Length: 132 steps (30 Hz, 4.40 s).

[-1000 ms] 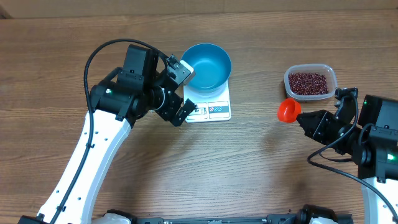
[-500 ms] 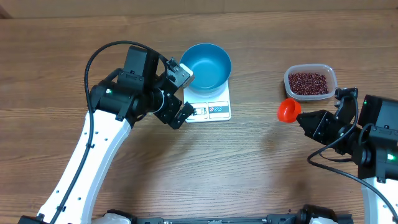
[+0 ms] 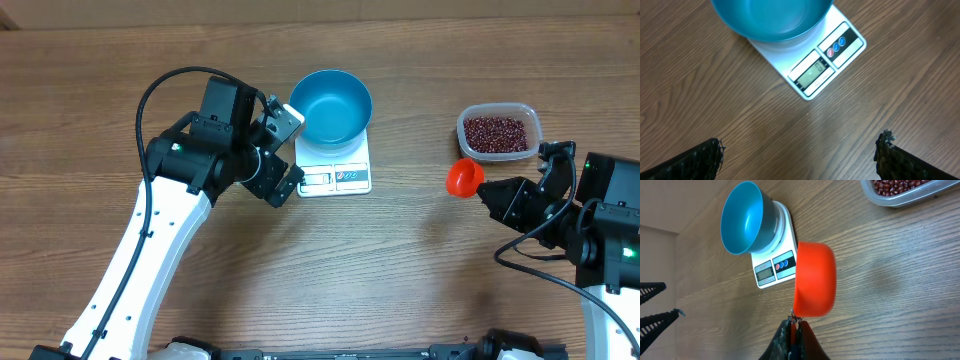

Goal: Scoop item into bowl and weigh 150g on scale

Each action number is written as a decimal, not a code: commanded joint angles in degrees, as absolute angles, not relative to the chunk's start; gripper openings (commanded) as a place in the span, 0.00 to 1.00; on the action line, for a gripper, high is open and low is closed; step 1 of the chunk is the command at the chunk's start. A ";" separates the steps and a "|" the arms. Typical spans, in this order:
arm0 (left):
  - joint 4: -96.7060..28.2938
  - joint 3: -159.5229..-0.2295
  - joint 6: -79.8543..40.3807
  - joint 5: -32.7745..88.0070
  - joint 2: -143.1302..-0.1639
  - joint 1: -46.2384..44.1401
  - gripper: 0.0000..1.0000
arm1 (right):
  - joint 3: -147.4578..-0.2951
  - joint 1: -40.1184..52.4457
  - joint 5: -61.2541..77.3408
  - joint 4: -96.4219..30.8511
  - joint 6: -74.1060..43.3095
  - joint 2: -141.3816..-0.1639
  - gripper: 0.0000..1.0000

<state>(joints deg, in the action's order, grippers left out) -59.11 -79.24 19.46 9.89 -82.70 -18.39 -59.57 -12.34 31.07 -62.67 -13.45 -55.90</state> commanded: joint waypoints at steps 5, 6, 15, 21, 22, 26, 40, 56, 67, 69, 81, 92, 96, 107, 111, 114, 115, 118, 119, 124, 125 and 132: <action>-59.09 -78.72 18.68 7.25 -83.15 -18.68 1.00 | -61.10 -12.56 30.83 -62.52 -12.97 -55.75 0.04; -59.09 -78.72 18.68 7.25 -83.15 -18.68 0.99 | -61.10 -12.56 30.83 -62.52 -12.97 -55.75 0.04; -59.27 -78.72 18.63 7.49 -83.15 -18.68 0.99 | -61.10 -12.56 30.46 -62.52 -12.97 -55.75 0.04; -59.61 -77.62 25.82 11.00 -83.15 -18.79 1.00 | -61.10 -12.56 30.46 -62.54 -12.99 -55.75 0.04; -59.59 -77.08 28.25 12.93 -83.15 -18.79 0.99 | -61.10 -12.56 30.46 -62.57 -12.99 -55.75 0.04; -58.50 -74.63 30.89 16.56 -83.15 -18.79 1.00 | -61.10 -12.56 30.39 -62.96 -12.97 -55.75 0.04; -50.24 -71.99 25.71 17.89 -83.15 -18.79 1.00 | -61.10 -12.56 29.36 -63.16 -12.99 -55.75 0.04; -48.97 -71.99 31.40 17.80 -83.15 -18.81 1.00 | -61.10 -12.56 29.36 -63.16 -12.99 -55.75 0.04; -48.80 -71.99 31.33 17.50 -83.15 -18.76 1.00 | -61.10 -12.56 29.36 -63.16 -13.02 -55.75 0.04; -48.56 -71.99 31.33 17.47 -83.15 -18.76 1.00 | -61.10 -12.56 29.36 -63.16 -13.02 -55.75 0.04; -48.38 -71.99 28.05 19.14 -83.15 -18.76 1.00 | -61.10 -12.56 29.39 -63.13 -13.23 -55.75 0.04; -48.40 -71.99 28.08 19.11 -83.15 -18.76 0.99 | -61.10 -12.56 29.39 -62.70 -13.21 -55.75 0.04; -48.84 -71.99 28.05 19.11 -83.15 -18.79 1.00 | -61.10 -12.56 29.41 -62.76 -13.21 -55.75 0.04; -48.88 -71.99 28.05 19.11 -83.15 -18.79 1.00 | -61.10 -12.56 29.39 -63.20 -13.21 -55.75 0.04; -49.12 -71.99 28.08 19.11 -83.15 -18.79 0.99 | -61.10 -12.56 29.39 -63.20 -13.21 -55.75 0.04; -49.19 -71.99 28.08 19.11 -83.15 -18.79 1.00 | -61.10 -12.56 29.39 -63.18 -13.21 -55.75 0.04; -49.19 -71.99 28.08 19.11 -83.15 -18.79 1.00 | -61.10 -12.56 29.39 -63.18 -13.21 -55.75 0.04; -49.19 -71.99 28.08 19.11 -83.15 -18.79 1.00 | -61.10 -12.56 29.39 -63.18 -13.21 -55.75 0.04; -49.21 -71.99 28.05 19.11 -83.15 -18.79 0.99 | -61.10 -12.56 29.39 -63.18 -13.21 -55.75 0.04; -49.25 -71.99 28.08 19.11 -83.15 -18.79 1.00 | -61.10 -12.56 29.39 -63.18 -13.21 -55.75 0.04; -49.25 -71.99 28.08 19.11 -83.15 -18.79 0.99 | -61.10 -12.56 29.39 -63.18 -13.21 -55.75 0.04; -49.23 -71.99 28.08 19.11 -83.15 -18.79 1.00 | -61.10 -12.56 29.36 -63.18 -13.19 -55.75 0.04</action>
